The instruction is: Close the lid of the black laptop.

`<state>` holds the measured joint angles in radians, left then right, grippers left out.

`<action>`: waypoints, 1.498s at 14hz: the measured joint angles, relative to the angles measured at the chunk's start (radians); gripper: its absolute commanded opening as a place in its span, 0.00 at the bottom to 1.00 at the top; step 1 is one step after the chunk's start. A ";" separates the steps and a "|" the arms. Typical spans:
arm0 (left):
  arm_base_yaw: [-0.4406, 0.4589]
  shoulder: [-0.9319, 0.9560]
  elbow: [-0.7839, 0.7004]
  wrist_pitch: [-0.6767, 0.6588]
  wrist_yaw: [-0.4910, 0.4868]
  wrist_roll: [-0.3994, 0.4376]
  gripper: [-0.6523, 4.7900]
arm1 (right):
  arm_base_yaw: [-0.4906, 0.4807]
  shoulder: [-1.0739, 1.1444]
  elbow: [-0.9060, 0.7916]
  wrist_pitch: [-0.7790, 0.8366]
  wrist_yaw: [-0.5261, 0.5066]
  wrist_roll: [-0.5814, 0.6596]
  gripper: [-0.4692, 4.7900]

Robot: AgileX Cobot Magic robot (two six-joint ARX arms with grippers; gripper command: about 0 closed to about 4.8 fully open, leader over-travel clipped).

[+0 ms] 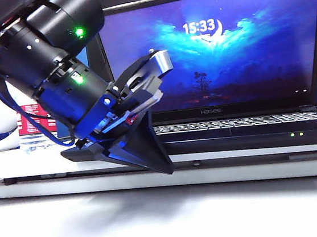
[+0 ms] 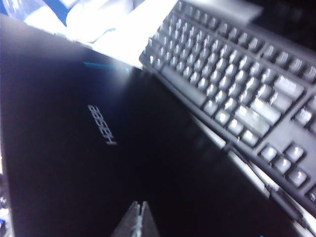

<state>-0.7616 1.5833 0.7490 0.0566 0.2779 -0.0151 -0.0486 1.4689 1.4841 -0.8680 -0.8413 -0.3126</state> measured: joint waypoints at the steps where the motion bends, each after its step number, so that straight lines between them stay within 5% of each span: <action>1: 0.000 0.000 0.000 0.000 0.001 0.000 0.11 | 0.001 0.000 0.000 -0.012 0.005 -0.003 0.09; 15: 0.000 0.000 0.000 0.000 0.002 0.000 0.11 | 0.133 -0.002 -0.001 -0.223 0.048 -0.051 0.09; 21: 0.000 0.000 0.000 0.004 0.002 0.000 0.11 | 0.227 -0.002 -0.002 -0.287 0.155 -0.051 0.09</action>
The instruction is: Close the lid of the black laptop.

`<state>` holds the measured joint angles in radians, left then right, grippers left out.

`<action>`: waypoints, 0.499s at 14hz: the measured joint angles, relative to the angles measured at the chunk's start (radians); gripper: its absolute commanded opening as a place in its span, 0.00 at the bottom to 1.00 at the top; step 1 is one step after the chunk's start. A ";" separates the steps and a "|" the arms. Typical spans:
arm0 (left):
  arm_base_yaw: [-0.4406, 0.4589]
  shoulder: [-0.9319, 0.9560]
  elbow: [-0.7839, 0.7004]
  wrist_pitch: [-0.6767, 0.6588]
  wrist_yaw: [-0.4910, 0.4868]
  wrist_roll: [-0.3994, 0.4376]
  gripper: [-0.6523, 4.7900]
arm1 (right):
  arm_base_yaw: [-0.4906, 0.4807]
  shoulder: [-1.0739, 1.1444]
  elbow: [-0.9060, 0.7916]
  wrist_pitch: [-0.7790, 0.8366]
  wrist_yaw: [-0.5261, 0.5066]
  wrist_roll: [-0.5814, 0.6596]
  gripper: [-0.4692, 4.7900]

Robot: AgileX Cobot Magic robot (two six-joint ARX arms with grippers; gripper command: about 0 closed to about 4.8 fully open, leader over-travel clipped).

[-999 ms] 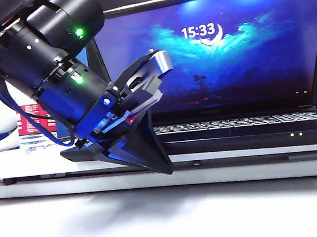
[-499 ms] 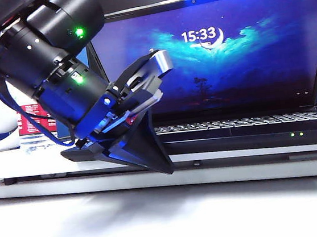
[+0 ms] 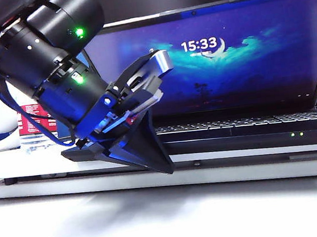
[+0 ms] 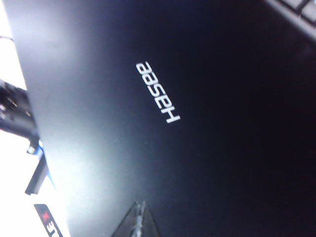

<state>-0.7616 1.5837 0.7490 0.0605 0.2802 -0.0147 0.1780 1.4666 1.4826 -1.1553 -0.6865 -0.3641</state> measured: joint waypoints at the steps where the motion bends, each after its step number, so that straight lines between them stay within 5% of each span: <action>1: 0.000 0.000 0.000 0.000 0.000 0.000 0.11 | 0.008 0.000 0.000 -0.023 0.015 0.000 0.09; 4: 0.000 0.000 0.000 -0.004 0.001 0.000 0.11 | 0.008 0.000 0.000 -0.063 0.040 0.000 0.09; 7: 0.009 -0.002 0.003 0.006 0.112 0.000 0.11 | 0.008 0.000 0.000 -0.063 0.040 0.000 0.09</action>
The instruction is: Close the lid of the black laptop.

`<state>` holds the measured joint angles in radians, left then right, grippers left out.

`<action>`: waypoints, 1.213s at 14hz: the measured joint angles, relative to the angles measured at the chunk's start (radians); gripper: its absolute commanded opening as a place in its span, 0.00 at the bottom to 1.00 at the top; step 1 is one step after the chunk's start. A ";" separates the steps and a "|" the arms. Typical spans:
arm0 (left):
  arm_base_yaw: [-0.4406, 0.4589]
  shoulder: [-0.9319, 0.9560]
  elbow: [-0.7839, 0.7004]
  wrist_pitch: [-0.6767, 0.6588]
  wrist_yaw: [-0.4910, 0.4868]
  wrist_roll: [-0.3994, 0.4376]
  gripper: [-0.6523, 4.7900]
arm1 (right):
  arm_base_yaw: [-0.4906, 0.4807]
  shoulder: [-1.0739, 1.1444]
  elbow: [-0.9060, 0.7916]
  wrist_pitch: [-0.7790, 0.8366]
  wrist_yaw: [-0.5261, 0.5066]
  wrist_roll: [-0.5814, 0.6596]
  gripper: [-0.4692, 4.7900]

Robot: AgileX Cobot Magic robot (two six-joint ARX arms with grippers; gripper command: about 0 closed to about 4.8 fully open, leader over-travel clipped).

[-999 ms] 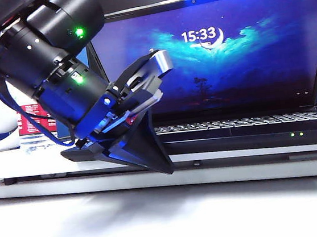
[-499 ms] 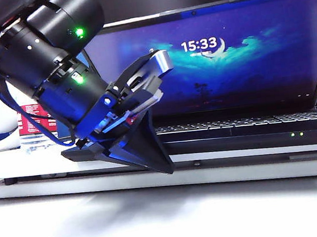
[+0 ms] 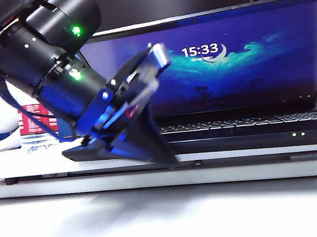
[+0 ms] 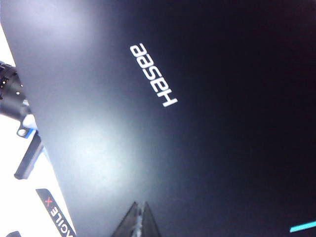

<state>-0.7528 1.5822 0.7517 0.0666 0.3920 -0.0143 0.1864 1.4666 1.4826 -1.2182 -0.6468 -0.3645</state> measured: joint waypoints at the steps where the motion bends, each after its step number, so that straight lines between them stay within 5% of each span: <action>1: 0.003 0.001 0.002 0.001 0.045 0.000 0.11 | 0.000 0.000 0.000 0.000 0.000 0.000 0.09; 4: 0.001 0.007 0.002 0.011 0.406 0.094 0.11 | 0.000 0.000 0.000 0.001 -0.001 0.000 0.09; 12: 0.001 0.006 0.000 -0.003 0.454 0.139 0.11 | 0.000 0.000 0.000 0.005 -0.001 0.000 0.09; 17: 0.002 -0.095 -0.006 -0.022 0.568 0.153 0.11 | 0.000 0.000 0.000 0.006 0.000 0.000 0.09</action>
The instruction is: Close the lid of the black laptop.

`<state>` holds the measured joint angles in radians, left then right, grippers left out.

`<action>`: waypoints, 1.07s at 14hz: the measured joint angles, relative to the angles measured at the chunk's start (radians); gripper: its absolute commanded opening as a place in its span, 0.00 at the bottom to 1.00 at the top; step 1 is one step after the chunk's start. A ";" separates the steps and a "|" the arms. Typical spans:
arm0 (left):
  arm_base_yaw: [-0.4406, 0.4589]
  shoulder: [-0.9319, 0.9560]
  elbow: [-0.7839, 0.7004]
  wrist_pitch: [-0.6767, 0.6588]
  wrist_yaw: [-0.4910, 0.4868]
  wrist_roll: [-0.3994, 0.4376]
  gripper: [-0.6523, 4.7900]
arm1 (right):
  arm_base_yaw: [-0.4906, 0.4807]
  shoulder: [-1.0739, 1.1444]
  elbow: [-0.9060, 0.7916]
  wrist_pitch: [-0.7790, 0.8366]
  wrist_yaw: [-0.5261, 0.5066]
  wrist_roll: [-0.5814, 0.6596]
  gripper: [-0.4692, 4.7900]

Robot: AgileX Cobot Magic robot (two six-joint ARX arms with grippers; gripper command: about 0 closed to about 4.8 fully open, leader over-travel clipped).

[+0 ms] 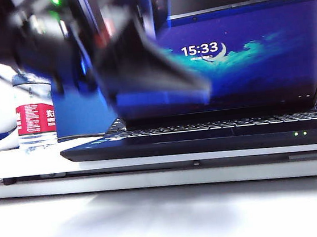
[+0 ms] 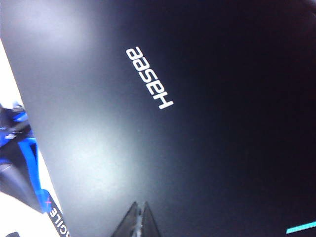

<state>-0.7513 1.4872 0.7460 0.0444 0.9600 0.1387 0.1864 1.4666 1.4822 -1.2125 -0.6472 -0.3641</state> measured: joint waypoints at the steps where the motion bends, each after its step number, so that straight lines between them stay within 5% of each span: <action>1: 0.000 -0.024 0.000 0.002 0.006 0.000 0.11 | 0.000 0.000 0.000 0.000 0.000 0.000 0.09; 5: 0.000 -0.173 0.000 -0.006 0.156 -0.053 0.11 | 0.000 0.000 0.000 0.000 0.000 0.000 0.09; 9: 0.000 -0.378 0.000 0.032 0.147 -0.131 0.11 | 0.003 0.000 0.000 0.000 0.000 0.001 0.09; 13: 0.000 -0.502 0.000 0.078 -0.273 -0.151 0.11 | 0.026 0.002 0.000 -0.002 0.027 0.012 0.09; 15: 0.002 -0.500 0.000 0.065 -0.397 -0.152 0.11 | 0.044 0.002 0.000 -0.002 0.055 0.018 0.09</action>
<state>-0.7490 0.9871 0.7456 0.1097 0.5625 -0.0135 0.2302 1.4685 1.4818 -1.2140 -0.5919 -0.3466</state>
